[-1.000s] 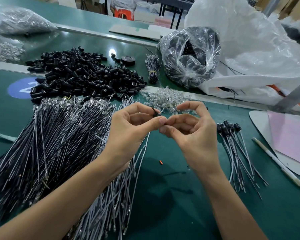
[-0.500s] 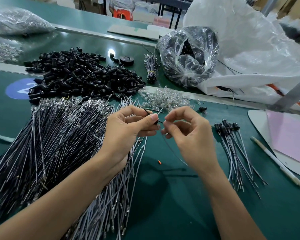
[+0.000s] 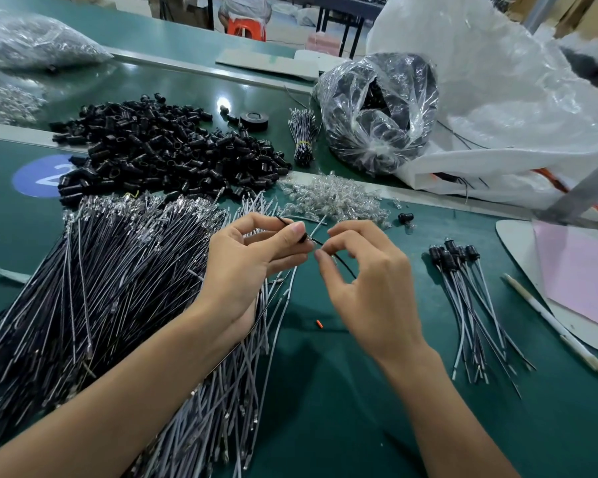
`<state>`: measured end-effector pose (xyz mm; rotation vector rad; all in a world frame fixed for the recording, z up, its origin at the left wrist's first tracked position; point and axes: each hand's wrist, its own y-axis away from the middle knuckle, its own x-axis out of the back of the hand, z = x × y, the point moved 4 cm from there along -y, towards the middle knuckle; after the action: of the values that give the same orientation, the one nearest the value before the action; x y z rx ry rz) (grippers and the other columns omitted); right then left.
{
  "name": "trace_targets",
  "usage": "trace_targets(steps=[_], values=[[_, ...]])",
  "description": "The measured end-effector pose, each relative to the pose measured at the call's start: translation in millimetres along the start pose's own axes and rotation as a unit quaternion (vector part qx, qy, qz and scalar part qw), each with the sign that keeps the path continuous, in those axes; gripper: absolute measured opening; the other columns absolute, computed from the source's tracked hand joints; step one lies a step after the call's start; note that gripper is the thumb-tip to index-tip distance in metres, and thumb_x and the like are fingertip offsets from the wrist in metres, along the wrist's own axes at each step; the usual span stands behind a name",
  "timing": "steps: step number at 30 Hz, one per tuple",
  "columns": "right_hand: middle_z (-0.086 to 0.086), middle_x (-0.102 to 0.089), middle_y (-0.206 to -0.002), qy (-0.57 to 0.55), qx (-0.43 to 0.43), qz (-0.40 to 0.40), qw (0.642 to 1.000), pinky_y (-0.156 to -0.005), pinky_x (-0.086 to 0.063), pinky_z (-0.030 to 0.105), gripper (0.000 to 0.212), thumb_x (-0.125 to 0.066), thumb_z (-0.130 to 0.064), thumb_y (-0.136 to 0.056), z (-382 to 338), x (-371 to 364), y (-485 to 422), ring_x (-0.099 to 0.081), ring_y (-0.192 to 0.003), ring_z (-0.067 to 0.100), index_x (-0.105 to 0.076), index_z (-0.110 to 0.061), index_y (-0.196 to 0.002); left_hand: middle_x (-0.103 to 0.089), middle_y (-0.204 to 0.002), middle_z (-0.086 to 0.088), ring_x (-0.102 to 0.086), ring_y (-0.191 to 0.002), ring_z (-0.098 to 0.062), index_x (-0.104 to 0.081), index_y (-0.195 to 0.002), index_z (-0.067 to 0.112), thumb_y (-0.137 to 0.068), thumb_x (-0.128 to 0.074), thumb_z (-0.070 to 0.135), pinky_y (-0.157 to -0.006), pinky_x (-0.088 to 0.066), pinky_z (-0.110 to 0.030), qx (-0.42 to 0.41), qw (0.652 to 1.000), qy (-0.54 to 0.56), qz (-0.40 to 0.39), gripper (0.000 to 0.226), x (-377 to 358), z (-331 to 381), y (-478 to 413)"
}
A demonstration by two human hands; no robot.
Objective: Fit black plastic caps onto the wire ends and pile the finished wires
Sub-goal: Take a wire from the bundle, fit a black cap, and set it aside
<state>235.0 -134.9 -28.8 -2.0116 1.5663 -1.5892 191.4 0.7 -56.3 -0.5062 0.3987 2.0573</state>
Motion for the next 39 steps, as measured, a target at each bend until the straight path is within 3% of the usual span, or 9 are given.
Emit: trace_targets(steps=[5,10,18,22,29,34,39], values=[[0.004,-0.060,-0.091,0.073,0.026,0.002,0.997,-0.072,-0.047,0.026,0.007,-0.074,-0.013,-0.085,-3.9,3.3,-0.7,-0.059,-0.079,0.020,-0.069,-0.008,-0.084,-0.074,-0.080,-0.012,-0.074,-0.073,-0.023,-0.064,-0.082,0.005,-0.064,-0.076,0.014,-0.064,-0.057,-0.024,0.001,1.000,0.000,-0.001,0.023,0.1,0.5,0.2],[-0.001,-0.065,-0.075,0.083,0.031,-0.028,0.996,-0.058,-0.051,0.040,0.007,-0.070,-0.019,-0.089,-3.9,1.3,1.2,-0.063,-0.067,0.024,-0.067,-0.014,-0.084,-0.073,-0.079,-0.012,-0.072,-0.072,-0.022,-0.064,-0.082,0.005,-0.063,-0.077,0.017,-0.071,-0.060,-0.029,-0.001,1.000,-0.019,-0.003,0.026,0.0,0.3,1.1],[0.000,-0.066,-0.078,-0.010,0.010,-0.018,1.000,-0.062,-0.052,0.043,0.001,-0.070,-0.013,-0.089,-1.7,-1.1,1.0,-0.062,-0.068,0.021,-0.070,-0.012,-0.089,-0.073,-0.079,-0.014,-0.072,-0.070,-0.021,-0.064,-0.081,0.004,-0.063,-0.076,0.016,-0.069,-0.059,-0.026,-0.017,1.000,-0.023,-0.005,0.024,-3.4,1.8,3.1],[0.001,-0.064,-0.082,-0.041,0.003,-0.005,0.999,-0.064,-0.052,0.038,0.002,-0.069,-0.009,-0.090,-0.3,-1.0,0.1,-0.059,-0.067,0.018,-0.071,-0.008,-0.091,-0.073,-0.080,-0.015,-0.071,-0.071,-0.022,-0.064,-0.079,0.004,-0.063,-0.076,0.016,-0.070,-0.059,-0.027,-0.021,0.999,-0.029,-0.008,0.024,-3.9,2.4,3.7],[0.003,-0.065,-0.080,-0.028,0.005,0.030,0.999,-0.071,-0.040,0.009,0.004,-0.072,-0.002,-0.086,0.4,-0.2,0.9,-0.050,-0.069,0.005,-0.073,-0.005,-0.090,-0.073,-0.075,-0.013,-0.071,-0.069,-0.020,-0.062,-0.079,0.003,-0.063,-0.077,0.012,-0.067,-0.058,-0.026,-0.037,0.998,-0.039,-0.018,0.023,-7.4,1.3,5.9],[0.001,-0.067,-0.076,-0.054,0.000,0.059,0.997,-0.067,-0.044,0.012,0.007,-0.076,-0.001,-0.082,-2.5,1.4,2.4,-0.054,-0.065,0.007,-0.072,-0.006,-0.085,-0.073,-0.073,-0.012,-0.071,-0.067,-0.019,-0.062,-0.077,0.004,-0.065,-0.077,0.010,-0.067,-0.058,-0.026,-0.057,0.997,-0.052,-0.025,0.020,-9.2,2.3,7.8],[-0.003,-0.066,-0.071,-0.121,-0.070,0.081,0.987,-0.065,-0.050,0.010,0.034,-0.080,-0.001,-0.076,0.2,2.5,2.5,-0.064,-0.065,0.008,-0.054,-0.016,-0.090,-0.073,-0.071,-0.013,-0.071,-0.066,-0.024,-0.060,-0.076,0.002,-0.063,-0.079,0.011,-0.075,-0.061,-0.037,-0.068,0.994,-0.080,-0.021,0.025,-10.8,2.6,8.3]])
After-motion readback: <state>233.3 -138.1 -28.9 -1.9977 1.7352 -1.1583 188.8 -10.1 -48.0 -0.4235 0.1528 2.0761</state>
